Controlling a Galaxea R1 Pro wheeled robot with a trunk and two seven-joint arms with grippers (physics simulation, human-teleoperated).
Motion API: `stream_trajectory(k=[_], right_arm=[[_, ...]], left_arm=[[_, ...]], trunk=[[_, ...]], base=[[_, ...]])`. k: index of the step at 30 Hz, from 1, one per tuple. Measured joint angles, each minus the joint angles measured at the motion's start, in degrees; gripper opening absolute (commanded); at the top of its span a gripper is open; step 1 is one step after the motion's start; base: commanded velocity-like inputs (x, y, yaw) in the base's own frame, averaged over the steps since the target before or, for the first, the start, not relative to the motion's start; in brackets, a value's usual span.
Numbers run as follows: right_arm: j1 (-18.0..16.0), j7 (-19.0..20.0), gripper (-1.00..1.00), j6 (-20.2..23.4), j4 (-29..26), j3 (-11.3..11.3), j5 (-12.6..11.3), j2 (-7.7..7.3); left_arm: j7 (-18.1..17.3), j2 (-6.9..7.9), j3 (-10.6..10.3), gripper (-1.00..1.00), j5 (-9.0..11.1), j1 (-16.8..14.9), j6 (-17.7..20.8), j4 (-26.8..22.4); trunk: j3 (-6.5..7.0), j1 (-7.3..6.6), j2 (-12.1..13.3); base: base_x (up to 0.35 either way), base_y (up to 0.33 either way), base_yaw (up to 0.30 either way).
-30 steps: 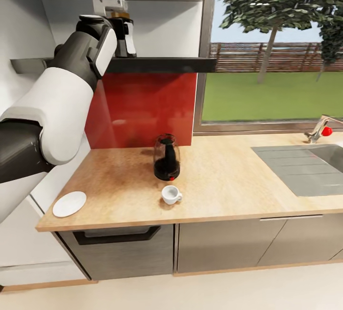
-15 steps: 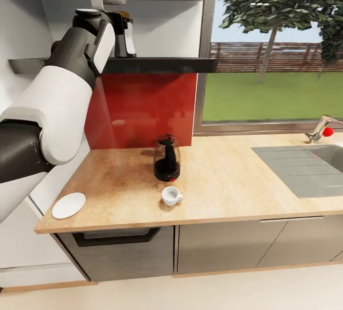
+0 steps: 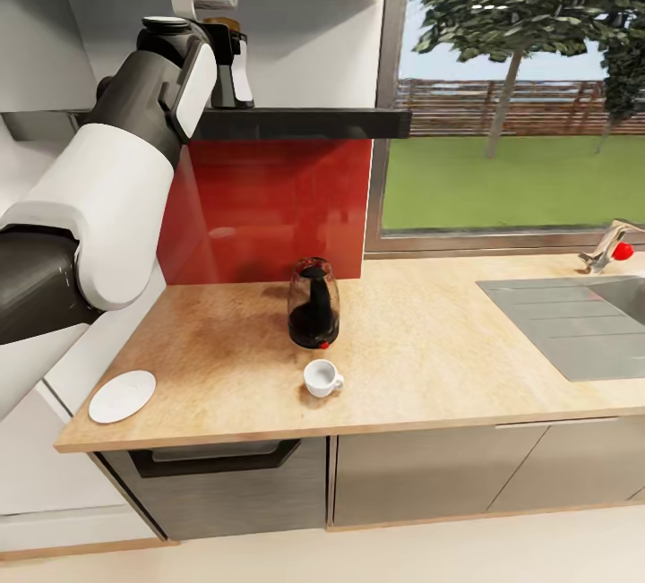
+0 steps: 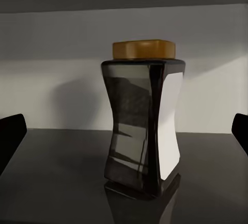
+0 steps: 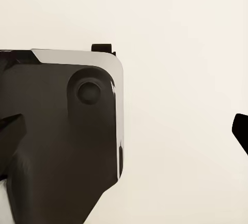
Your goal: Set up a coffee station on the kitchen countertop: keep the coffee maker on the countertop, move the bottle of coffee from the kitchen shelf to the counter next to the coffee maker, place a paper coffee filter on top of the coffee maker, put the saucer next to the coffee maker with the coffee cup on the saucer, and place the electric kettle next to the coffee maker.
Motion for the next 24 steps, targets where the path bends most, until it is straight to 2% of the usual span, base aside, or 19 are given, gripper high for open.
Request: stream_trajectory(k=[7,18,24], right_arm=[[0.0,0.0,1.0,0.0,0.0,-0.02,0.0,0.0],[0.0,0.0,1.0,0.0,0.0,0.02,0.0,0.07],[0.0,0.0,1.0,0.0,0.0,-0.01,0.0,0.01]], left_arm=[[0.06,0.04,-0.06,1.0,-0.01,0.08,-0.09,-0.07],[0.14,0.09,0.01,1.0,-0.02,0.1,-0.09,-0.03],[0.17,0.09,0.01,1.0,0.02,0.16,-0.16,-0.03]], trunk=[[0.0,-0.01,0.0],[0.0,0.0,0.0],[-0.01,0.01,0.04]], base=[[0.168,0.0,0.0],[0.03,0.0,0.0],[0.181,0.0,0.0]])
